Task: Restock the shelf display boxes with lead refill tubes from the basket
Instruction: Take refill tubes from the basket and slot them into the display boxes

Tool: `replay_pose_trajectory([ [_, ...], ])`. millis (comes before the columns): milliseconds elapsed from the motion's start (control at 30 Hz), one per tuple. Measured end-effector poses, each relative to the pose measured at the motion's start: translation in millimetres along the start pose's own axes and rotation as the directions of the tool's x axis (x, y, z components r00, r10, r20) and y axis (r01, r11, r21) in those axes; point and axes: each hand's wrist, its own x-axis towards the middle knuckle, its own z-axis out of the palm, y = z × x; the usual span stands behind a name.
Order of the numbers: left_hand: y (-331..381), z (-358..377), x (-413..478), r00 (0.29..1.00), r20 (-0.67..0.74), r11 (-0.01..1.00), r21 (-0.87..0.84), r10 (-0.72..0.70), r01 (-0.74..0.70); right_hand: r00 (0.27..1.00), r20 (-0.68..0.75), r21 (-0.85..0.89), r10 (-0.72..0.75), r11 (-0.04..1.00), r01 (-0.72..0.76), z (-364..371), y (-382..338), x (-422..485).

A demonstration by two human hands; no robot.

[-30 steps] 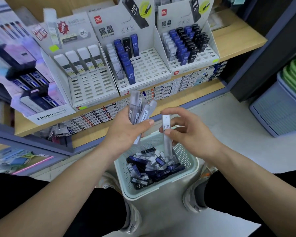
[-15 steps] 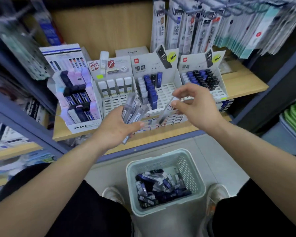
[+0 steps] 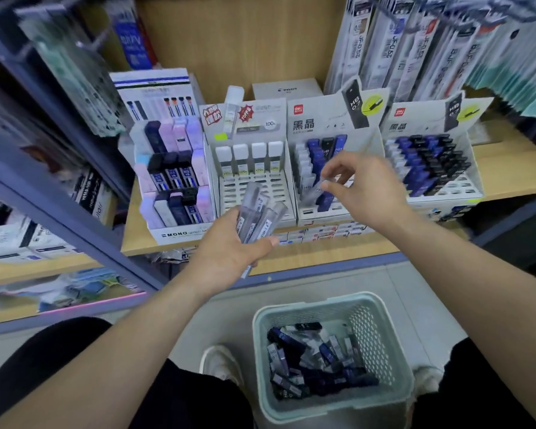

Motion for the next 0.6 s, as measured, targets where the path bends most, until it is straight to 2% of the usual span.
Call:
replay_pose_trajectory([
  [133,-1,0,9,1.000,0.000,0.998,-0.056,-0.024,0.024,0.998,0.049,-0.055,-0.030,0.998,0.033,2,3,5],
  [367,0,1,12,0.999,-0.031,0.997,-0.070,-0.027,0.025,0.991,-0.023,-0.040,-0.130,0.991,0.129,11,13,19],
  [600,1,1,9,0.999,-0.031,0.996,-0.085,-0.016,0.013,0.962,0.007,-0.120,-0.271,0.955,0.270,20,18,19],
])
